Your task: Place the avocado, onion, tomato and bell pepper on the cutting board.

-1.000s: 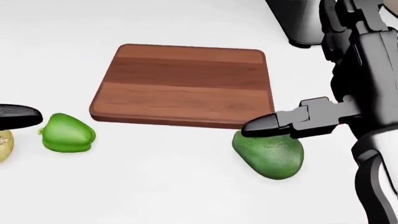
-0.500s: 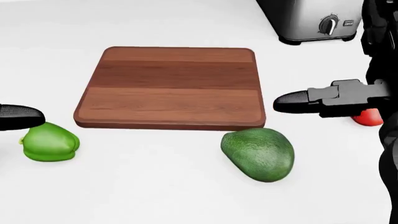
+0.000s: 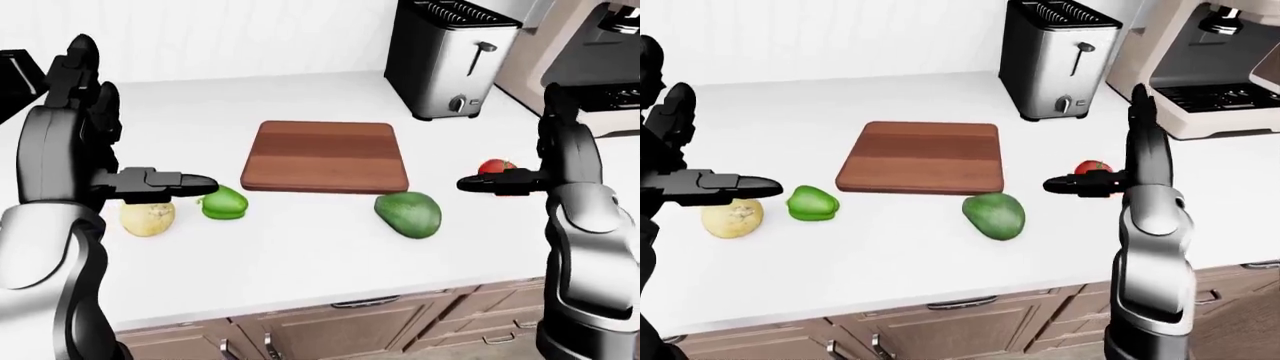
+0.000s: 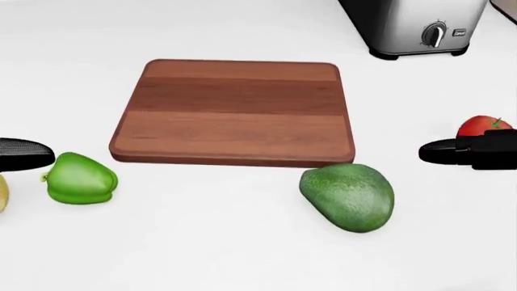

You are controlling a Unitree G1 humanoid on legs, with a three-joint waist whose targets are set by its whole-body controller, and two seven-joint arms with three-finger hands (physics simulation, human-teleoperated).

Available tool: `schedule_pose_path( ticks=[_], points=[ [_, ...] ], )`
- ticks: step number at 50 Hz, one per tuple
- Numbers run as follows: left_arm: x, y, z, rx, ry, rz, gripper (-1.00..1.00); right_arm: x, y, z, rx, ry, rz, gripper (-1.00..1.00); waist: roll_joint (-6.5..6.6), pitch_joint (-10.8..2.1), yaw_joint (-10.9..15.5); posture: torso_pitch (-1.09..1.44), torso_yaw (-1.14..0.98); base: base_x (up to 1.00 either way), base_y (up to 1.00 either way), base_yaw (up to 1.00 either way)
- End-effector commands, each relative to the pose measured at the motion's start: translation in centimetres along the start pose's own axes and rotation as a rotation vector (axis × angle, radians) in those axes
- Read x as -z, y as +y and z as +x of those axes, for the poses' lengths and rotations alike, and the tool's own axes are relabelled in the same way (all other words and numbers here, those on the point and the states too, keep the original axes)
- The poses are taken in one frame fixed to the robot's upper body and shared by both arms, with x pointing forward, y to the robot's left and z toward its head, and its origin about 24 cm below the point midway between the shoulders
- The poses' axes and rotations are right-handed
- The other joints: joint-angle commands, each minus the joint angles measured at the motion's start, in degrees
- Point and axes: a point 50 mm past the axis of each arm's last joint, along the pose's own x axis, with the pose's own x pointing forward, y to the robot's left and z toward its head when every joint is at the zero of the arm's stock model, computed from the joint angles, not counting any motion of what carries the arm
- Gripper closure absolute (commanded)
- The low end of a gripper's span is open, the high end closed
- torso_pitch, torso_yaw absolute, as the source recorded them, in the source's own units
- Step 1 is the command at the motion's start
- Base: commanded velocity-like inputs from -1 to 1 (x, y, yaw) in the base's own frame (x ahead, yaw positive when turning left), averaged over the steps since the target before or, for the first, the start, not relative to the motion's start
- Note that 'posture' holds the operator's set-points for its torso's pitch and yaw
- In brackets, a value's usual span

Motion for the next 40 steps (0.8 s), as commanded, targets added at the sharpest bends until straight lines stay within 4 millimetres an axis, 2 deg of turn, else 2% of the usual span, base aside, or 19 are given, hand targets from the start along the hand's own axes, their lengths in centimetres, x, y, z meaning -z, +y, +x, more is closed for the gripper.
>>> schedule_pose_path(
  ticks=[1,18,23,24,27,32,40],
  points=[
    [-1.3,0.3,-0.1,-0.013,-0.077,0.018,-1.00,-1.3,-0.8,0.1,0.044,-0.089,-0.028,-1.00,0.05,-1.17,-0.02,0.00,0.00,0.00,0.00,0.00],
    [-1.2,0.0,-0.3,0.008,-0.083,0.026,-1.00,1.7,-1.7,1.5,0.114,-0.014,-0.109,-1.00,-0.09,-1.39,0.04,0.00,0.00,0.00,0.00,0.00],
    [-1.0,0.0,-0.3,0.008,-0.081,0.025,-1.00,2.2,-1.5,2.1,0.109,0.000,-0.113,-0.77,-0.11,-1.46,0.04,0.00,0.00,0.00,0.00,0.00],
    [-1.0,0.0,-0.3,0.008,-0.082,0.026,-1.00,2.3,-1.4,2.2,0.109,0.003,-0.113,-0.65,-0.10,-1.48,0.05,0.00,0.00,0.00,0.00,0.00],
    [-1.0,0.0,-0.4,0.006,-0.081,0.026,-1.00,2.6,-1.4,2.3,0.107,0.012,-0.116,-0.65,-0.10,-1.52,0.06,0.00,0.00,0.00,0.00,0.00],
    [-1.1,0.1,-0.4,0.006,-0.082,0.028,-1.00,3.0,-1.2,2.6,0.097,0.021,-0.111,-0.45,-0.14,-1.56,0.08,0.00,0.00,0.00,0.00,0.00],
    [-1.4,0.2,-0.3,0.004,-0.087,0.033,-1.00,3.5,-1.0,2.5,0.084,0.029,-0.111,-0.36,-0.27,-1.55,0.16,0.00,0.00,0.00,0.00,0.00]
  ],
)
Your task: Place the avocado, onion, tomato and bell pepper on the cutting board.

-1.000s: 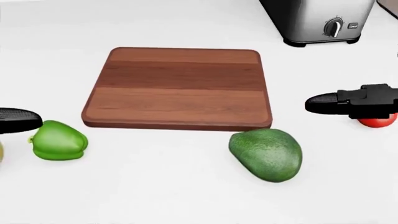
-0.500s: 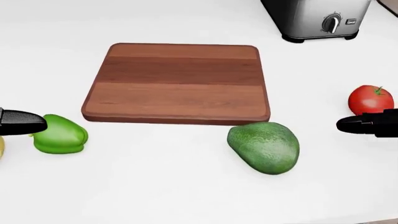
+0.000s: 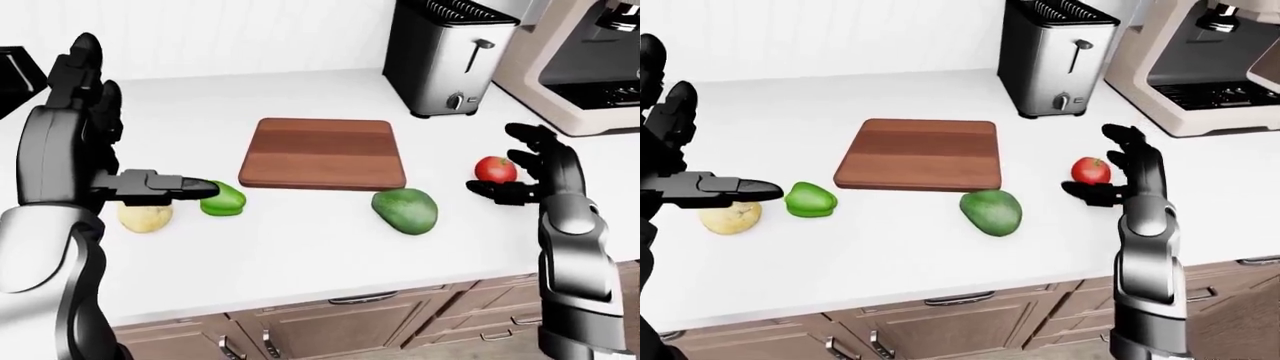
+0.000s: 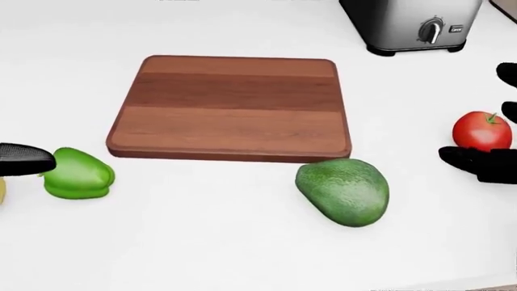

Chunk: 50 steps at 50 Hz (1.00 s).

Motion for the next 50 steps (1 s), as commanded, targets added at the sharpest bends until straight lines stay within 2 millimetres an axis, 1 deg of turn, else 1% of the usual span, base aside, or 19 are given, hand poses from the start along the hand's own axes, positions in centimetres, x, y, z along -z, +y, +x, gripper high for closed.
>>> schedule_pose_path(
  ticks=[1,6,10,16,20,24,26,27,29,30,32,33,38,43,46,47,50],
  points=[
    [-1.3,0.3,-0.2,-0.018,-0.073,0.016,-1.00,-1.6,-0.7,0.2,0.044,-0.071,-0.011,-0.36,-0.02,-1.12,0.07,0.00,0.00,0.00,0.00,0.00],
    [-1.5,0.5,-0.2,-0.023,-0.075,0.021,-1.00,-1.3,-0.9,0.0,0.041,-0.068,-0.011,-0.35,-0.05,-1.15,0.00,0.00,0.00,0.00,0.00,0.00],
    [-1.4,0.6,-0.2,-0.024,-0.073,0.024,-1.00,-1.2,-0.7,0.1,0.039,-0.063,-0.012,-0.30,-0.04,-1.08,0.06,0.00,0.00,0.00,0.00,0.00],
    [-1.4,0.6,-0.4,-0.024,-0.075,0.026,-1.00,-0.8,-0.5,-0.2,0.033,-0.056,-0.009,-0.29,-0.08,-1.13,0.07,0.00,0.00,0.00,0.00,0.00],
    [-1.4,0.7,-0.5,-0.026,-0.075,0.027,-1.00,-0.7,-0.4,-0.3,0.031,-0.053,-0.009,-0.23,-0.12,-1.10,0.10,0.00,0.00,0.00,0.00,0.00],
    [-1.3,0.6,-0.4,-0.023,-0.074,0.027,-1.00,-0.7,-0.4,-0.3,0.030,-0.053,-0.007,-0.10,-0.15,-1.15,0.12,0.00,0.00,0.00,0.00,0.00],
    [-1.2,0.6,-0.4,-0.024,-0.072,0.029,-1.00,-0.8,-0.4,-0.3,0.031,-0.054,-0.006,0.01,-0.15,-1.17,0.16,0.00,0.00,0.00,0.00,0.00],
    [-1.2,0.5,-0.4,-0.024,-0.073,0.029,-1.00,-0.8,-0.4,-0.3,0.030,-0.055,-0.006,0.02,-0.16,-1.19,0.17,0.00,0.00,0.00,0.00,0.00],
    [-1.2,0.5,-0.5,-0.023,-0.072,0.029,-1.00,-0.8,-0.4,-0.3,0.029,-0.055,-0.004,0.11,-0.17,-1.21,0.15,0.00,0.00,0.00,0.00,0.00],
    [-1.2,0.6,-0.5,-0.025,-0.072,0.028,-1.00,-0.8,-0.5,-0.4,0.032,-0.057,0.001,0.19,-0.19,-1.23,0.13,0.00,0.00,0.00,0.00,0.00],
    [-1.3,0.6,-0.5,-0.024,-0.073,0.029,-1.00,-0.7,-0.6,-0.5,0.032,-0.056,-0.001,0.21,-0.23,-1.25,0.14,0.00,0.00,0.00,0.00,0.00],
    [-1.2,0.5,-0.5,-0.024,-0.072,0.030,-1.00,-1.0,-0.6,-0.4,0.036,-0.060,0.002,0.35,-0.24,-1.25,0.15,0.00,0.00,0.00,0.00,0.00],
    [-1.3,0.6,-0.5,-0.025,-0.073,0.029,-1.00,-1.3,-0.7,-0.4,0.037,-0.067,0.005,0.49,-0.21,-1.31,0.14,0.00,0.00,0.00,0.00,0.00],
    [-1.4,0.7,-0.5,-0.027,-0.076,0.031,-1.00,-2.4,-0.9,-0.2,0.038,-0.085,-0.007,0.62,-0.14,-1.28,0.14,0.00,0.00,0.00,0.00,0.00],
    [-1.5,0.7,-0.4,-0.025,-0.077,0.029,-1.00,-3.1,-1.1,-0.3,0.037,-0.101,-0.010,0.66,-0.09,-1.25,0.13,0.00,0.00,0.00,0.00,0.00],
    [-1.5,0.7,-0.4,-0.025,-0.077,0.030,-1.00,-3.4,-1.2,-0.3,0.037,-0.105,-0.011,0.74,-0.07,-1.25,0.13,0.00,0.00,0.00,0.00,0.00],
    [-1.6,0.8,-0.4,-0.026,-0.078,0.030,-1.00,-4.2,-1.1,-0.2,0.031,-0.120,-0.016,0.76,0.08,-1.18,0.10,0.00,0.00,0.00,0.00,0.00]
  ],
)
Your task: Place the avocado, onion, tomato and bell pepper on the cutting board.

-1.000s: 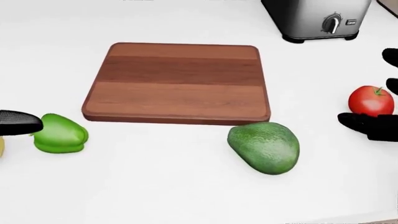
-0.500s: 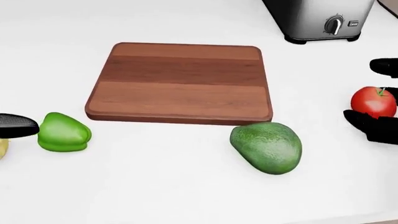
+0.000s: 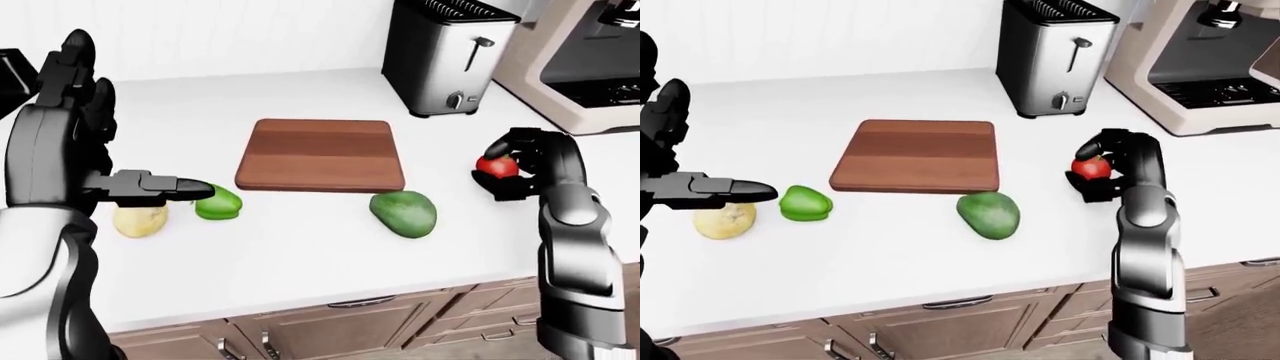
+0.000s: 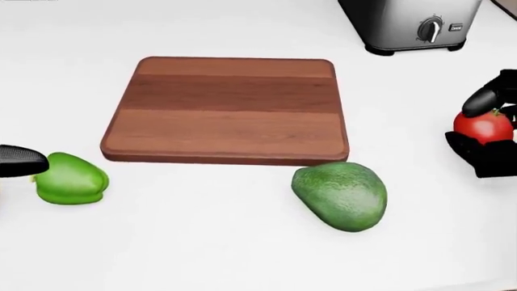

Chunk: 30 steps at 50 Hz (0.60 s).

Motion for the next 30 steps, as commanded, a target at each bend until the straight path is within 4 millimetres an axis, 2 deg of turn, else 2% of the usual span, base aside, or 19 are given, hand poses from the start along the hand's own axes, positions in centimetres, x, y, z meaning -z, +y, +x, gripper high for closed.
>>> schedule_pose_path(
  ticks=[1,10,19,30],
  points=[
    [-1.3,0.4,-0.1,-0.025,-0.072,0.020,-1.00,-2.7,-1.1,-0.1,0.046,-0.109,-0.004,0.77,-0.19,-1.41,0.06,0.00,0.00,0.00,0.00,0.00],
    [-1.1,0.4,-0.2,-0.029,-0.069,0.022,-1.00,-6.9,-0.7,-0.3,-0.006,-0.195,-0.015,0.81,0.10,-1.23,-0.06,0.00,0.00,0.00,0.00,0.00],
    [-1.0,0.5,-0.4,-0.030,-0.067,0.019,-1.00,-12.0,2.4,1.1,-0.134,-0.298,0.008,0.82,0.56,-1.12,-0.47,0.00,0.00,0.00,0.00,0.00],
    [-1.1,0.6,-0.4,-0.034,-0.067,0.020,-1.00,-16.1,5.5,3.8,-0.225,-0.365,0.011,0.81,1.34,-1.07,-0.60,0.00,0.00,0.00,0.00,0.00]
  ],
)
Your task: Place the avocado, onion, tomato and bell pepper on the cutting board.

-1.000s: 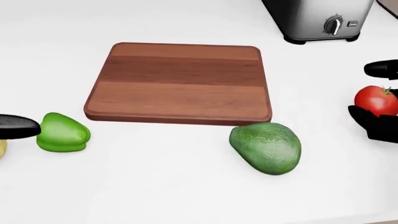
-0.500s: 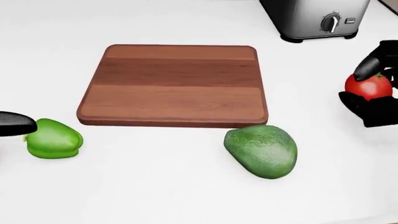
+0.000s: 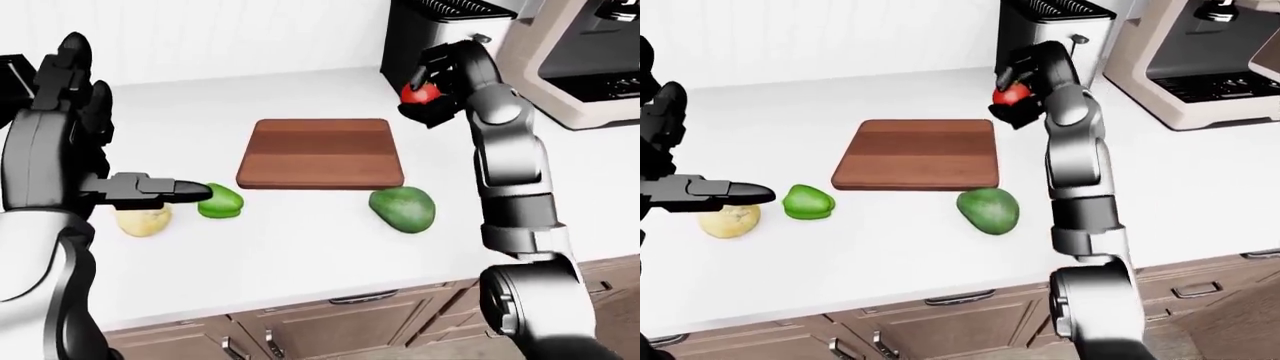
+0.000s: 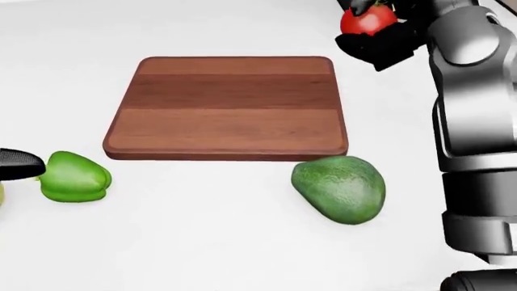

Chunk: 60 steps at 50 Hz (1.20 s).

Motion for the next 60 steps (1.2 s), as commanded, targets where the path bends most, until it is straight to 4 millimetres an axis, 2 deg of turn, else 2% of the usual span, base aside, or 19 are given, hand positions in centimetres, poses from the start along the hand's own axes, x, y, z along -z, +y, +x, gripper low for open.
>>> schedule_pose_path(
  ticks=[1,6,17,30,37,47,60],
  points=[
    [-1.3,0.4,-0.1,-0.024,-0.071,0.018,-1.00,-2.9,-1.1,0.4,0.050,-0.126,-0.007,0.81,0.20,-1.60,-0.10,0.00,0.00,0.00,0.00,0.00],
    [-1.4,0.3,0.0,-0.025,-0.073,0.021,-1.00,-3.6,0.1,1.9,0.005,-0.141,-0.005,0.81,0.42,-1.64,-0.21,0.00,0.00,0.00,0.00,0.00],
    [-1.3,0.4,-0.2,-0.022,-0.070,0.023,-1.00,-4.0,2.8,3.7,-0.095,-0.149,-0.010,0.81,0.80,-1.74,-0.32,0.00,0.00,0.00,0.00,0.00],
    [-0.8,0.3,-0.3,-0.023,-0.063,0.026,-1.00,-3.5,6.0,4.0,-0.186,-0.149,-0.001,0.77,1.01,-1.78,-0.34,0.00,0.00,0.00,0.00,0.00],
    [-1.0,0.4,-0.3,-0.025,-0.064,0.026,-1.00,-3.6,6.8,4.0,-0.215,-0.151,0.001,0.73,1.06,-1.76,-0.36,0.00,0.00,0.00,0.00,0.00],
    [-1.1,0.4,-0.2,-0.024,-0.066,0.028,-1.00,-3.0,7.2,3.8,-0.236,-0.136,-0.011,0.39,1.04,-1.73,-0.29,0.00,0.00,0.00,0.00,0.00],
    [-1.0,0.4,-0.4,-0.018,-0.067,0.034,-1.00,-2.1,7.9,3.7,-0.256,-0.115,-0.034,0.14,1.07,-1.79,-0.32,0.00,0.00,0.00,0.00,0.00]
  ],
)
